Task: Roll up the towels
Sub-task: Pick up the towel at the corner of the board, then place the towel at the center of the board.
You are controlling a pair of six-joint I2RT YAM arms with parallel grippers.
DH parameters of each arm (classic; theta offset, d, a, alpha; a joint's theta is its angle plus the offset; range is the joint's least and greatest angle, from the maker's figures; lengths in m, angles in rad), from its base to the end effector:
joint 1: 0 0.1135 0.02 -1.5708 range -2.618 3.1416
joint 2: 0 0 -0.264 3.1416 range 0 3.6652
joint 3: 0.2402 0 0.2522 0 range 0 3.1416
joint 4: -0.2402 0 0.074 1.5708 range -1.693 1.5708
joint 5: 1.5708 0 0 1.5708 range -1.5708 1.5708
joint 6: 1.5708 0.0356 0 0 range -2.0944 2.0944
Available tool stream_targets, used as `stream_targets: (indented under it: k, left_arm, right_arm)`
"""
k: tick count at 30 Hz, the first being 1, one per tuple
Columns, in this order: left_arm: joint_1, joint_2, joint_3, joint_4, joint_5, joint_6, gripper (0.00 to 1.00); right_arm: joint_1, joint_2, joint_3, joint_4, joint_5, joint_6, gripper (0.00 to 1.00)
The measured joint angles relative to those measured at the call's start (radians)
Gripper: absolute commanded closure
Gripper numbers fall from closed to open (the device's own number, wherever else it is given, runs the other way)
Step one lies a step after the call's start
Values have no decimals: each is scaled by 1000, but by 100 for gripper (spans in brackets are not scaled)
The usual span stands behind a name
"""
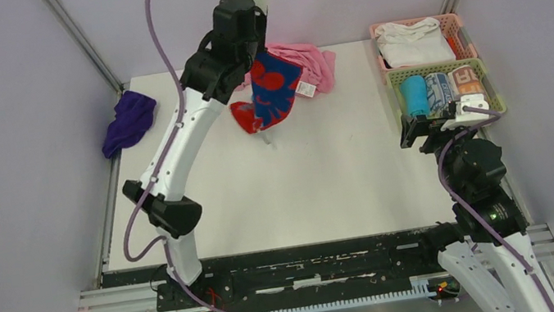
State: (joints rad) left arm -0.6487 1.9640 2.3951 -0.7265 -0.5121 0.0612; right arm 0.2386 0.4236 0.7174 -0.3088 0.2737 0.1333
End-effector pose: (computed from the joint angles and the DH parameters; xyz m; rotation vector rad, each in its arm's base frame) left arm 0.3445 -0.2393 0.4836 0.2973 1.8035 0.0647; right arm 0.1040 0.0154 0.3488 0.1302 1.5804 0.0735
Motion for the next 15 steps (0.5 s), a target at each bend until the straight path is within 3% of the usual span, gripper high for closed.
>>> stream_targets:
  k: [8,15]
  left_arm:
    - [3,-252,-233,104,165,-76,97]
    - [10,-384,-589,180,178,-124,97]
  right_arm:
    - [4,18,1,-1,-42,0,0]
    - [8,110,25,-4,-177,6,0]
